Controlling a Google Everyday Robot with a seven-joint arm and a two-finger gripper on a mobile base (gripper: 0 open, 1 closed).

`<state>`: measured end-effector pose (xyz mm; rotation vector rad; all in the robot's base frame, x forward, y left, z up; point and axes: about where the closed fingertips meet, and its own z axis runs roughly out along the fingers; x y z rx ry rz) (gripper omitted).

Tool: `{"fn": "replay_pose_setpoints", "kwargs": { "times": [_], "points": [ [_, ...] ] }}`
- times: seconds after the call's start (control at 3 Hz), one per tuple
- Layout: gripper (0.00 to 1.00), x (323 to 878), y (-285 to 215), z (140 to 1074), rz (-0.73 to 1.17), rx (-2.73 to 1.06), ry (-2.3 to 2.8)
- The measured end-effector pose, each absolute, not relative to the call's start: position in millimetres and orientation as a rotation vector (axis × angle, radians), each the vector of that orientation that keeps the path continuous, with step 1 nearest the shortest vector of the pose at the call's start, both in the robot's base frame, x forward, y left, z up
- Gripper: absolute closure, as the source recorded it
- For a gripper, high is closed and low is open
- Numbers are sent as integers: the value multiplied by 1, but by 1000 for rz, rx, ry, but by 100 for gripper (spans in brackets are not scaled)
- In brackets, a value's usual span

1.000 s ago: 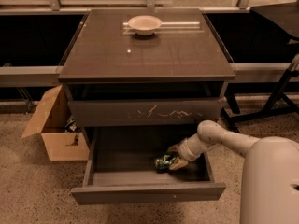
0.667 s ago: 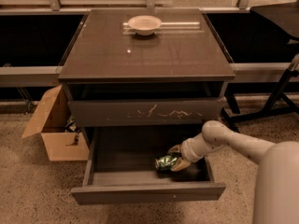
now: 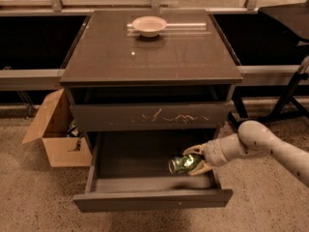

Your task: Pick green can from middle drawer and place on counter

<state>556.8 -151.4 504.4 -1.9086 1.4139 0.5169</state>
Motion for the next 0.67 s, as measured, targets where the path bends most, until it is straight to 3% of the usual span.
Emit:
{"fn": "replay_pose_setpoints", "kwargs": {
  "times": [0.67],
  "points": [
    [100,539,-186,552,449,-1874,1368]
  ]
}}
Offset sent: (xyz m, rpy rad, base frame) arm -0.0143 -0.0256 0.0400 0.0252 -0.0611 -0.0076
